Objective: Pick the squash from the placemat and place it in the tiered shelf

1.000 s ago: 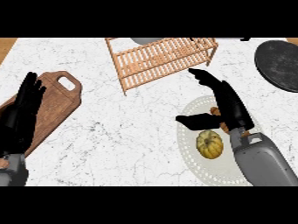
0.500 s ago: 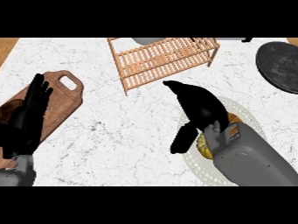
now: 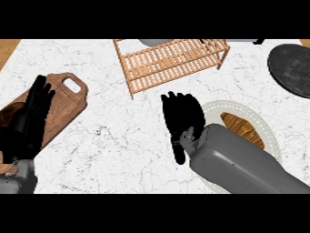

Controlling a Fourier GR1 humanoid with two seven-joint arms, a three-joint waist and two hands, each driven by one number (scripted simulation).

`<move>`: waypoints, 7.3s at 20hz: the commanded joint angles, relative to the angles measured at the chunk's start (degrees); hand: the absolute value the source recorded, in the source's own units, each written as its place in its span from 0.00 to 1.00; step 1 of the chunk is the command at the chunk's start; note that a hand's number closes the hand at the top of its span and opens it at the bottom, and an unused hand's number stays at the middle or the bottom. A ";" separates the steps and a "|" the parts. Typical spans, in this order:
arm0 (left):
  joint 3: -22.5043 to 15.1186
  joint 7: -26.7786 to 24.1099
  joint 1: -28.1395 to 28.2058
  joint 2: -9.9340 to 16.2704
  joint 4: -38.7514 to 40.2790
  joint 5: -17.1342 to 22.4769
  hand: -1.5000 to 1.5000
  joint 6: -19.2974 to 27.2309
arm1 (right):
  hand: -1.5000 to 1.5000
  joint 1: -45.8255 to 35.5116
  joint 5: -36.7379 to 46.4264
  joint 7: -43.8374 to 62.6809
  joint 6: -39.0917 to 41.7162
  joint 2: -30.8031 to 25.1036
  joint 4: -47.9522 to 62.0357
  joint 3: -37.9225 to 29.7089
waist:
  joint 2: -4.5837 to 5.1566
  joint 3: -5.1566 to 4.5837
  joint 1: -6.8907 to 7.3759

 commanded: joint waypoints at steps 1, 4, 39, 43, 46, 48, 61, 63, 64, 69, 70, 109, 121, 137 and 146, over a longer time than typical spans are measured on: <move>0.92 0.38 1.04 0.99 -1.25 0.69 0.50 -1.03 | 0.00 -2.04 1.08 13.84 6.64 4.45 4.84 3.12 | -0.04 0.09 -0.19; -0.55 1.26 -1.80 -1.20 0.03 -0.80 0.50 0.95 | 0.00 -2.52 3.92 13.85 6.19 7.80 10.20 6.56 | 0.20 0.11 -0.49; 2.73 -0.29 1.45 -2.43 -1.54 -1.79 0.50 -2.21 | 0.00 13.42 22.43 6.45 14.24 1.42 6.72 1.50 | 0.24 0.23 -1.09; 0.98 1.57 -0.59 -4.06 -1.14 -4.65 0.50 -0.93 | 0.00 18.46 25.32 1.68 13.43 -1.22 4.09 -0.71 | 0.24 0.24 -1.36; 1.71 2.27 1.57 -4.06 -3.19 -3.88 0.50 -1.77 | 0.00 18.88 27.88 -0.29 13.00 -1.03 6.52 -2.72 | 0.24 0.24 -1.15; 2.06 0.45 0.12 -5.16 -1.03 -4.82 0.50 -1.12 | 0.00 17.49 29.09 -2.56 13.83 -0.49 9.83 -4.71 | 0.30 0.24 -1.10; 4.53 0.92 0.99 -5.28 -1.18 -5.69 0.50 -4.06 | 1.00 21.03 42.24 -14.02 14.66 -0.57 6.71 -1.28 | 0.28 0.24 -1.06; 4.47 1.92 3.49 -4.83 -4.31 -4.33 0.50 -4.87 | 1.00 21.05 39.64 -16.18 11.85 1.58 4.45 -2.69 | 0.24 0.25 -0.91; 4.16 -1.07 1.25 -5.76 0.33 -5.66 0.50 -3.96 | 1.00 18.98 38.09 -18.34 8.25 4.10 6.22 -4.26 | 0.53 0.26 -0.94; 4.67 -0.90 1.79 -5.13 -0.98 -4.58 0.50 -4.93 | 1.00 22.69 31.95 -27.14 -4.68 10.81 -1.10 -7.07 | 0.52 0.37 -1.10; 3.77 0.27 2.81 -5.96 -2.84 -4.51 0.50 -4.53 | 1.00 22.60 31.44 -27.26 -6.95 12.67 -0.69 -8.27 | 0.40 0.39 -0.58; 4.89 2.27 0.25 -8.59 -2.40 -8.43 0.50 -5.14 | 1.00 -5.25 26.58 -31.42 -27.47 12.03 8.88 -42.70 | 0.49 0.24 -0.44; 6.88 -0.19 1.93 -8.10 -1.80 -7.41 0.50 -7.83 | 1.00 -17.43 25.10 -46.26 -41.55 13.13 37.25 -49.37 | 0.70 0.22 0.28; 5.87 2.61 -0.63 -8.72 -2.69 -8.45 0.50 -8.08 | 0.00 -26.99 13.20 -61.13 -44.11 10.34 58.51 -61.75 | 1.24 0.26 1.41; 7.28 3.33 -3.38 -9.00 -0.09 -8.93 0.50 -6.95 | 0.00 -28.02 6.80 -63.36 -42.97 8.48 51.75 -65.48 | 0.43 0.25 -0.73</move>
